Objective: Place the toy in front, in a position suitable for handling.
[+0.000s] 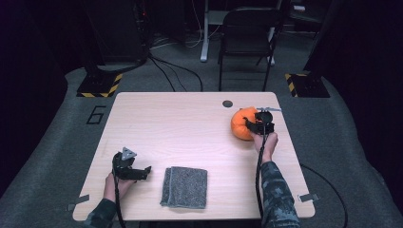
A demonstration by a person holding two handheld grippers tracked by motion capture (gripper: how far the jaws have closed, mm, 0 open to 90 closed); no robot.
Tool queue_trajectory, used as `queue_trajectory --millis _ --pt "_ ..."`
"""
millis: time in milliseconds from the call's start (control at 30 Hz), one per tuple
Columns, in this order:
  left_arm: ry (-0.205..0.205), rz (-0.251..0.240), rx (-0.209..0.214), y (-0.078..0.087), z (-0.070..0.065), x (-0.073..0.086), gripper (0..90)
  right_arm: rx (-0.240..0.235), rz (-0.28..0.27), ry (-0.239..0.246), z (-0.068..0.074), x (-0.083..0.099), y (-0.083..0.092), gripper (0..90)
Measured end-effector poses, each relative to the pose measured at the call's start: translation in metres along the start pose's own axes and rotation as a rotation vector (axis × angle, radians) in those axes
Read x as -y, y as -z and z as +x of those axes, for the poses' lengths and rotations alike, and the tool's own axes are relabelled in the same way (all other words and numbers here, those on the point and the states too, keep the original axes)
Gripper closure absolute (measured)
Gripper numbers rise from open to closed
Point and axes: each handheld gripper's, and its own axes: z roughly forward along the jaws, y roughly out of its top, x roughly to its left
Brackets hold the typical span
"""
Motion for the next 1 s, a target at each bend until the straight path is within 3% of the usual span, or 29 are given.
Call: queue_trajectory --millis 100,200,333,400,433,500,633,767,1000 --pt "0.000 0.000 0.000 0.000 0.000 0.000 0.4 -0.010 -0.023 0.020 -0.001 -0.004 0.007 66.4" --pt "-0.001 0.000 0.000 0.000 0.000 0.000 0.4 -0.050 -0.049 0.020 -0.003 -0.007 0.017 66.3" --pt "-0.001 0.000 -0.002 0.000 0.000 0.000 0.4 -0.118 -0.079 0.095 0.000 -0.013 0.034 66.2" --pt "0.000 0.000 0.000 0.000 0.000 0.000 0.4 -0.133 -0.078 0.102 0.002 -0.013 0.037 66.1" --pt "-0.001 0.000 -0.002 0.000 0.000 0.000 0.4 -0.168 -0.078 0.150 0.005 -0.014 0.043 66.1" --pt "0.000 0.000 0.000 0.000 0.000 0.000 0.4 -0.191 -0.076 0.171 0.008 -0.014 0.045 66.0" --pt "-0.001 0.000 -0.002 0.000 0.000 0.000 0.4 -0.276 -0.058 0.302 0.021 -0.014 0.055 65.3" --pt "-0.001 0.000 -0.002 0.000 0.000 0.000 0.4 -0.327 -0.045 0.382 0.032 -0.012 0.059 65.1" --pt "-0.001 0.000 0.000 0.000 0.000 0.000 0.4 -0.409 -0.032 0.458 0.045 -0.004 0.056 64.1"
